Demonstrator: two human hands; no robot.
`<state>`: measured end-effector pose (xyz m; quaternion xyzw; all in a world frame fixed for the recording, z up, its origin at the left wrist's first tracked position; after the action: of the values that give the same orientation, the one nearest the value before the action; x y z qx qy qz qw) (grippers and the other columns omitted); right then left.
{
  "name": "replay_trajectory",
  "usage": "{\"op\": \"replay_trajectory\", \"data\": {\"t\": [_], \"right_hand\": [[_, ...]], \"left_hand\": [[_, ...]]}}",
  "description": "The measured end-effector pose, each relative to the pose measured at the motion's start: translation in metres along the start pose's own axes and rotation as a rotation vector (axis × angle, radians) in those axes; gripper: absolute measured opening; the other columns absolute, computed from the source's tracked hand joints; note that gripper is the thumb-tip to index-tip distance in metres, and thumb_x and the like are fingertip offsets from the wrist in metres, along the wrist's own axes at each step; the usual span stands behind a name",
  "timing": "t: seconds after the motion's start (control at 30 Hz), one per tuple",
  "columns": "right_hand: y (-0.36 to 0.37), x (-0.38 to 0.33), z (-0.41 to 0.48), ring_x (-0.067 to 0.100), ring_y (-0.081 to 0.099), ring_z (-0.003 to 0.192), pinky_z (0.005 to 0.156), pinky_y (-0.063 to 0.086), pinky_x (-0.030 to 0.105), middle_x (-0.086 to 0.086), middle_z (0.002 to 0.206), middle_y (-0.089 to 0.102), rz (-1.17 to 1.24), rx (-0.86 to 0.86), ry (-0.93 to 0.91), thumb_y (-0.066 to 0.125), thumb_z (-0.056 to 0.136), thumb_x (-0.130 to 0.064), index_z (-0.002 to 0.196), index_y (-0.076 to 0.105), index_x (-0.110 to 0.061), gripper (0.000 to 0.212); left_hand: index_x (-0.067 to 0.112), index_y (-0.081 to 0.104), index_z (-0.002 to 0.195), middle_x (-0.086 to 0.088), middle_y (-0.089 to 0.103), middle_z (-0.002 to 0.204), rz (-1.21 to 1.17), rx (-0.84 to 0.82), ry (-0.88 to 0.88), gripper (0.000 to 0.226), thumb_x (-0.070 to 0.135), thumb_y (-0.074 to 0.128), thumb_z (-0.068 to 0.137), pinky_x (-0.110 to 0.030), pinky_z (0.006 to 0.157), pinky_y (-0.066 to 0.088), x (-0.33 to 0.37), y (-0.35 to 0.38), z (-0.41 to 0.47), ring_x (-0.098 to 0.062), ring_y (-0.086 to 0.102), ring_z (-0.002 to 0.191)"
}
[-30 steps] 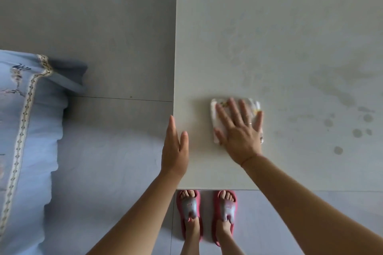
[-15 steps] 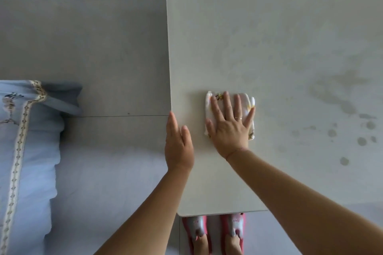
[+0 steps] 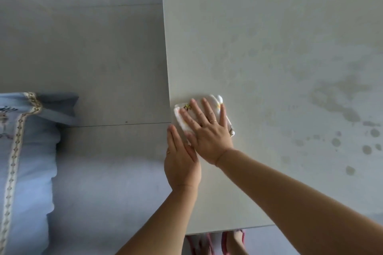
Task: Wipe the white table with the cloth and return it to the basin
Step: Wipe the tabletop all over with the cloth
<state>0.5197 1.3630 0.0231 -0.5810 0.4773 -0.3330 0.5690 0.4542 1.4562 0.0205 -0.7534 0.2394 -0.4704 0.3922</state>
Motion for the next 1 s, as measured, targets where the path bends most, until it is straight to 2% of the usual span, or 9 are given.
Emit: {"op": "replay_trajectory", "data": {"t": [0.1, 0.27, 0.4, 0.47, 0.53, 0.63, 0.7, 0.87, 1.0], "right_hand": [[-0.006, 0.021, 0.015, 0.027, 0.01, 0.147, 0.116, 0.002, 0.057, -0.002, 0.159, 0.016, -0.092, -0.029, -0.198, 0.023, 0.093, -0.057, 0.15, 0.014, -0.039, 0.06], [-0.015, 0.068, 0.05, 0.024, -0.007, 0.147, 0.113, -0.015, 0.057, -0.003, 0.161, 0.001, 0.055, 0.054, 0.354, 0.018, 0.095, -0.055, 0.15, 0.003, -0.039, 0.059], [-0.003, -0.017, 0.042, 0.031, 0.008, 0.147, 0.113, -0.003, 0.063, -0.001, 0.16, 0.014, -0.002, -0.051, -0.174, 0.02, 0.093, -0.053, 0.15, 0.015, -0.037, 0.059], [-0.007, -0.009, 0.05, 0.029, 0.011, 0.147, 0.114, 0.001, 0.061, -0.003, 0.159, 0.017, -0.073, -0.071, -0.35, 0.023, 0.094, -0.053, 0.149, 0.016, -0.039, 0.057], [-0.015, 0.036, 0.077, 0.028, 0.008, 0.147, 0.114, -0.002, 0.059, -0.002, 0.16, 0.016, -0.086, -0.03, -0.204, 0.024, 0.094, -0.054, 0.149, 0.015, -0.04, 0.057], [-0.023, 0.107, 0.102, 0.023, -0.005, 0.147, 0.112, -0.013, 0.057, -0.004, 0.161, 0.002, 0.056, 0.014, 0.292, 0.021, 0.095, -0.055, 0.149, 0.006, -0.042, 0.058], [-0.022, 0.091, 0.101, 0.023, -0.009, 0.147, 0.109, -0.018, 0.058, -0.005, 0.161, -0.002, 0.104, 0.012, 0.367, 0.02, 0.095, -0.052, 0.149, 0.002, -0.041, 0.058], [-0.017, 0.032, 0.097, 0.023, 0.0, 0.148, 0.115, -0.008, 0.056, -0.006, 0.16, 0.006, -0.088, -0.081, -0.31, 0.021, 0.094, -0.057, 0.15, 0.004, -0.04, 0.06], [-0.035, 0.129, 0.134, 0.022, -0.004, 0.148, 0.113, -0.013, 0.053, -0.004, 0.161, 0.003, 0.006, 0.011, 0.213, 0.024, 0.095, -0.057, 0.15, 0.005, -0.04, 0.06]], "left_hand": [[0.008, 0.029, 0.147, -0.009, 0.036, 0.151, 0.014, -0.001, 0.027, 0.053, 0.02, 0.035, 0.096, -0.04, 0.063, 0.054, 0.003, 0.0, 0.0, -0.037, 0.063, 0.102], [0.001, 0.036, 0.143, -0.018, 0.042, 0.145, 0.061, -0.009, 0.05, 0.056, 0.023, 0.029, 0.092, -0.041, 0.063, 0.055, 0.006, 0.002, 0.003, -0.04, 0.064, 0.098], [-0.001, 0.039, 0.141, -0.02, 0.043, 0.144, 0.075, -0.001, 0.036, 0.055, 0.019, 0.039, 0.09, -0.043, 0.066, 0.054, 0.006, 0.001, 0.003, -0.042, 0.065, 0.089], [-0.001, 0.037, 0.142, -0.021, 0.042, 0.145, 0.076, 0.003, 0.028, 0.056, 0.02, 0.038, 0.09, -0.043, 0.07, 0.053, 0.008, 0.0, 0.002, -0.042, 0.065, 0.091], [-0.001, 0.034, 0.144, -0.021, 0.042, 0.145, 0.069, 0.012, 0.02, 0.058, 0.026, 0.03, 0.092, -0.042, 0.08, 0.052, 0.01, -0.004, 0.002, -0.041, 0.063, 0.1], [0.001, 0.032, 0.145, -0.017, 0.043, 0.145, 0.101, 0.028, 0.072, 0.062, 0.033, 0.027, 0.092, -0.043, 0.098, 0.045, 0.015, -0.012, 0.006, -0.035, 0.053, 0.122], [0.0, 0.036, 0.143, -0.016, 0.046, 0.143, 0.161, 0.045, 0.106, 0.062, 0.035, 0.029, 0.092, -0.047, 0.101, 0.043, 0.02, -0.015, 0.017, -0.034, 0.05, 0.125], [0.001, 0.031, 0.145, -0.017, 0.038, 0.148, 0.149, 0.105, 0.051, 0.056, 0.026, 0.045, 0.096, -0.049, 0.107, 0.034, 0.04, -0.019, 0.074, -0.034, 0.042, 0.132], [0.007, 0.017, 0.15, -0.01, 0.025, 0.156, 0.188, 0.113, 0.08, 0.059, 0.03, 0.036, 0.099, -0.044, 0.113, 0.022, 0.067, -0.015, 0.122, -0.027, 0.03, 0.14]]}}
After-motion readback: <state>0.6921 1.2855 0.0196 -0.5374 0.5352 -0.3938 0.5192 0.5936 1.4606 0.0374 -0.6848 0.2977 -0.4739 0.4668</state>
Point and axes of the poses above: each hand's wrist, its own z-axis towards the middle knuckle, its own y-axis out of the palm, x = y × z, the point moved 9 cm from there along z, towards the middle knuckle
